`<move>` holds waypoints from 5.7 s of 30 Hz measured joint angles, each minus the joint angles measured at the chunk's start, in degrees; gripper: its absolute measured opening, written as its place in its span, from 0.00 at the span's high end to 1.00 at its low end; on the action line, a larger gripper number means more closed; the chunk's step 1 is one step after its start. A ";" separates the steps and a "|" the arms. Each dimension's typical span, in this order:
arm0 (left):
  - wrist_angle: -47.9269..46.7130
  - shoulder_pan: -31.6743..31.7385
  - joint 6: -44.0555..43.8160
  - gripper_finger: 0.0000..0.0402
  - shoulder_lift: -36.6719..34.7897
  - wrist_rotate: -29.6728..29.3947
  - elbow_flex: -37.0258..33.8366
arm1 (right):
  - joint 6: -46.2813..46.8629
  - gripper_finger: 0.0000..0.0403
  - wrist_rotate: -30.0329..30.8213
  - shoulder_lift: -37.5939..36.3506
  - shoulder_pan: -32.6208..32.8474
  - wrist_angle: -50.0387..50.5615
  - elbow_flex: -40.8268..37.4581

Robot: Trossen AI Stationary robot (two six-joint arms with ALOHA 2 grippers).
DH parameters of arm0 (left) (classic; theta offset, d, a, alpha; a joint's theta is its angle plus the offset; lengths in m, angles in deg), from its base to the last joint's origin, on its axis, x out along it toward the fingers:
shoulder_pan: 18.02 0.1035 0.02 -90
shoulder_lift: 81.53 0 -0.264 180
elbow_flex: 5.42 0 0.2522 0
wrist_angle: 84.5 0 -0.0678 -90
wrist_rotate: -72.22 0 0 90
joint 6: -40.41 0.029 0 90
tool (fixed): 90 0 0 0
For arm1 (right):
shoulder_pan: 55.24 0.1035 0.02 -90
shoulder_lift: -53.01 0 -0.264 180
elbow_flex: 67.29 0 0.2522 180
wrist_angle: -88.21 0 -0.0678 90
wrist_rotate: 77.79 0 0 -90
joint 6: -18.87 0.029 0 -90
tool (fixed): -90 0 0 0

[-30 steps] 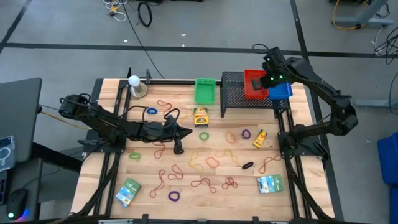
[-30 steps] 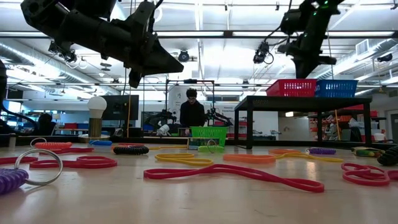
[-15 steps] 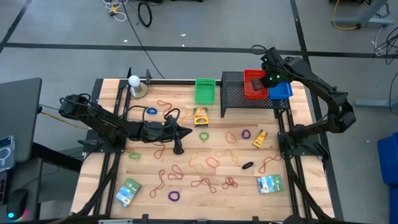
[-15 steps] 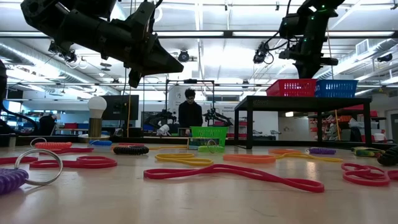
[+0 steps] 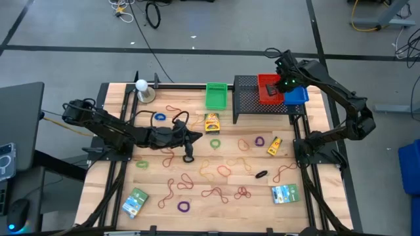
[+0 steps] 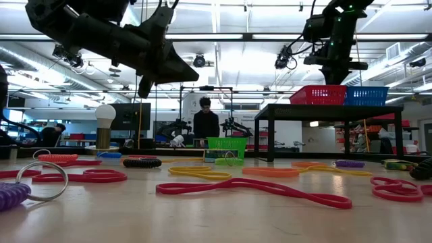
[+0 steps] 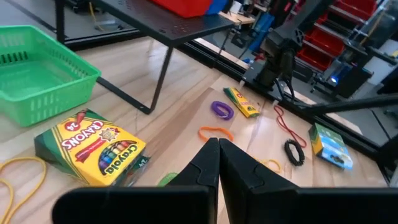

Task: Pick & Place Office Desk Supplies
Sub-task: Adjust the bins on the shelf, then put the green bin on the shelf

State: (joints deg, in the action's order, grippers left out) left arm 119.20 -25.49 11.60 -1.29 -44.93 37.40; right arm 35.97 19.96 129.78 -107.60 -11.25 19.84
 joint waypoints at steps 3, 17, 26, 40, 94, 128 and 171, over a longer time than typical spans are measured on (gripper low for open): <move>-0.01 1.23 -1.13 0.97 0.00 -0.02 0.00 | 0.02 0.98 0.02 -0.03 0.01 -0.07 0.00; -5.53 16.46 -14.70 0.98 -0.11 4.54 1.71 | 2.84 0.98 0.15 -10.65 11.71 -1.73 5.18; -30.86 28.87 -9.78 0.97 0.38 11.58 15.01 | 10.52 0.98 10.88 -16.49 33.05 -6.05 3.15; -37.70 42.66 -9.91 0.73 10.11 23.84 24.65 | 13.70 0.98 17.84 -16.02 44.59 -12.23 3.06; -64.77 22.95 -6.30 0.96 8.80 12.67 40.92 | 13.70 0.98 21.03 -16.00 49.68 -12.61 3.06; -51.99 -1.51 -35.71 0.96 11.91 7.61 32.68 | 10.83 0.98 17.58 -9.90 49.92 -16.76 3.06; -52.04 -13.78 -14.42 0.88 16.61 1.60 36.79 | 13.91 0.98 19.44 -5.33 68.96 -13.84 3.06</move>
State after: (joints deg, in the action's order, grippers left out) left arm 67.16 -39.27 -2.82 15.33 -43.34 74.19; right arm 49.89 39.40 124.45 -38.64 -25.09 22.90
